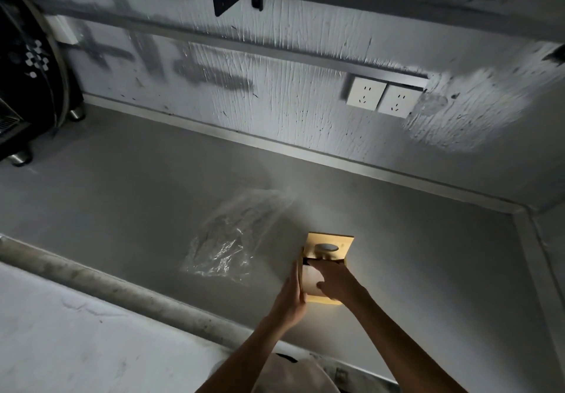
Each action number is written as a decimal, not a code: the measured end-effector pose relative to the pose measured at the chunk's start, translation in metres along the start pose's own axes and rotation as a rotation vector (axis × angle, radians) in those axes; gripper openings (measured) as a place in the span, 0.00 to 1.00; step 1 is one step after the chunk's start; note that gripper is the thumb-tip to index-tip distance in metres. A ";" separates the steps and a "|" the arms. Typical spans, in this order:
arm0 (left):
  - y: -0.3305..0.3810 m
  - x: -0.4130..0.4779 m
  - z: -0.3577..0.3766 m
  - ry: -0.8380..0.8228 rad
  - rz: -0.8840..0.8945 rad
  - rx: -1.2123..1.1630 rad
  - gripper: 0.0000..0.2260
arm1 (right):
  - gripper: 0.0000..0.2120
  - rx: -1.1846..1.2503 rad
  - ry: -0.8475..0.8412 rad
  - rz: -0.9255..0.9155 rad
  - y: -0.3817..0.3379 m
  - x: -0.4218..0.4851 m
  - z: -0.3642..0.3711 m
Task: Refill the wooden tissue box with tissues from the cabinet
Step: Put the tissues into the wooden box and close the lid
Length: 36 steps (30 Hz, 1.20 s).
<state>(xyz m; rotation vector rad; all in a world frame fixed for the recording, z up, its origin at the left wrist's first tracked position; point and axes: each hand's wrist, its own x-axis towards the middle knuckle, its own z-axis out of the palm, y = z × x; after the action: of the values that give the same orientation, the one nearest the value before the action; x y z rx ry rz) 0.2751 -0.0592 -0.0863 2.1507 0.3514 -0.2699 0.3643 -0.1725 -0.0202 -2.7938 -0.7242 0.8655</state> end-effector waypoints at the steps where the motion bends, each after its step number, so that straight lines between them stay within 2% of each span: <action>1: 0.002 -0.002 0.001 0.028 0.026 0.020 0.34 | 0.25 0.068 0.072 0.020 0.006 -0.008 0.003; 4: 0.004 0.000 0.002 0.062 0.090 0.097 0.27 | 0.16 0.167 0.333 0.141 0.029 -0.025 0.013; 6: 0.005 0.005 0.002 0.051 0.108 0.204 0.22 | 0.14 0.204 0.414 0.186 0.043 -0.031 0.022; 8: 0.008 0.012 0.000 0.049 0.112 0.286 0.19 | 0.16 0.218 0.406 0.204 0.048 -0.032 0.028; 11: 0.016 0.021 -0.002 0.026 0.056 0.367 0.17 | 0.21 0.208 0.300 0.235 0.044 -0.026 0.036; 14: 0.020 0.024 -0.001 -0.018 0.018 0.410 0.20 | 0.23 0.192 0.222 0.294 0.043 -0.021 0.041; 18: 0.024 0.023 -0.003 -0.007 0.029 0.352 0.20 | 0.21 0.262 0.324 0.267 0.048 -0.029 0.056; 21: 0.026 0.015 -0.002 -0.043 0.069 0.212 0.19 | 0.27 0.340 0.436 0.236 0.061 -0.041 0.078; 24: 0.035 0.008 0.008 -0.041 0.115 0.111 0.07 | 0.27 0.407 0.533 0.264 0.070 -0.060 0.087; 28: 0.053 0.011 0.026 -0.046 0.156 0.122 0.06 | 0.27 0.423 0.609 0.369 0.076 -0.084 0.081; 36: 0.054 0.012 0.043 -0.100 0.126 0.088 0.08 | 0.25 0.610 0.556 0.456 0.087 -0.101 0.088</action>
<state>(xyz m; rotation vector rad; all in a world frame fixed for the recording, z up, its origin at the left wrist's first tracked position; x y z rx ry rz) 0.3023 -0.1220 -0.0728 2.2260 0.1487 -0.3246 0.2774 -0.2984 -0.0653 -2.4452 0.2378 0.2410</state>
